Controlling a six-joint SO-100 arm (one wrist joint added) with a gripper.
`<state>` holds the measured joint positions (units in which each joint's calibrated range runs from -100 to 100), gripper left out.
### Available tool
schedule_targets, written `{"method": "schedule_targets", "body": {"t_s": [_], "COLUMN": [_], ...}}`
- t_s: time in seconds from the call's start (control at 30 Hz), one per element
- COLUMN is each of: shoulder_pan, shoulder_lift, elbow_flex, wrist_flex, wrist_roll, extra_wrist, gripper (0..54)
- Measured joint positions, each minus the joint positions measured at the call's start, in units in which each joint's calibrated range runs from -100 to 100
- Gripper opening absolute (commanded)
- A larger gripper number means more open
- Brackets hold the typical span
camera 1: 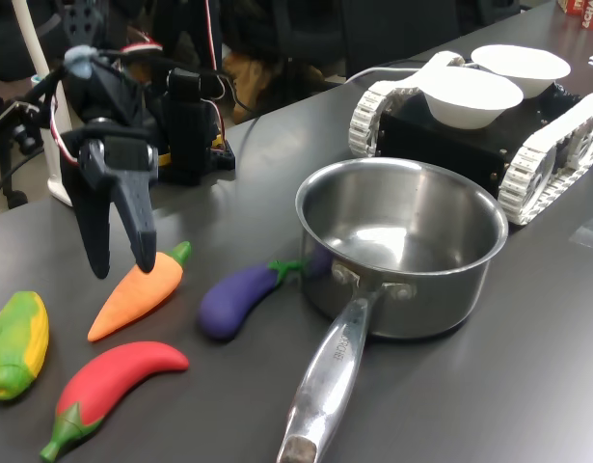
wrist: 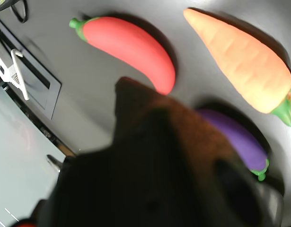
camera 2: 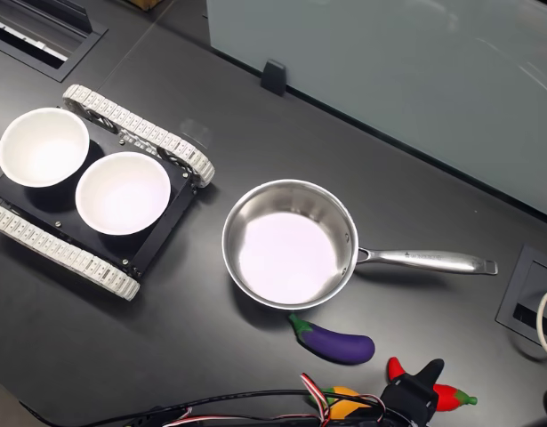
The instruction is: Pick up the chilli and place them in the pan
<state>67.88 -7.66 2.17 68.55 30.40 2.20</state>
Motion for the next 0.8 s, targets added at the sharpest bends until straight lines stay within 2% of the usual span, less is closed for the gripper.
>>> {"method": "schedule_targets", "body": {"t_s": [0.4,0.8], "shoulder_pan": [0.0,-2.1], "shoulder_lift": [6.4,13.9], "elbow_flex": [0.0,-4.1], "wrist_flex": [-2.4,-6.3], "wrist_roll": [1.4,1.9], "extra_wrist": [1.7,3.7], "gripper": [34.1,33.7]}}
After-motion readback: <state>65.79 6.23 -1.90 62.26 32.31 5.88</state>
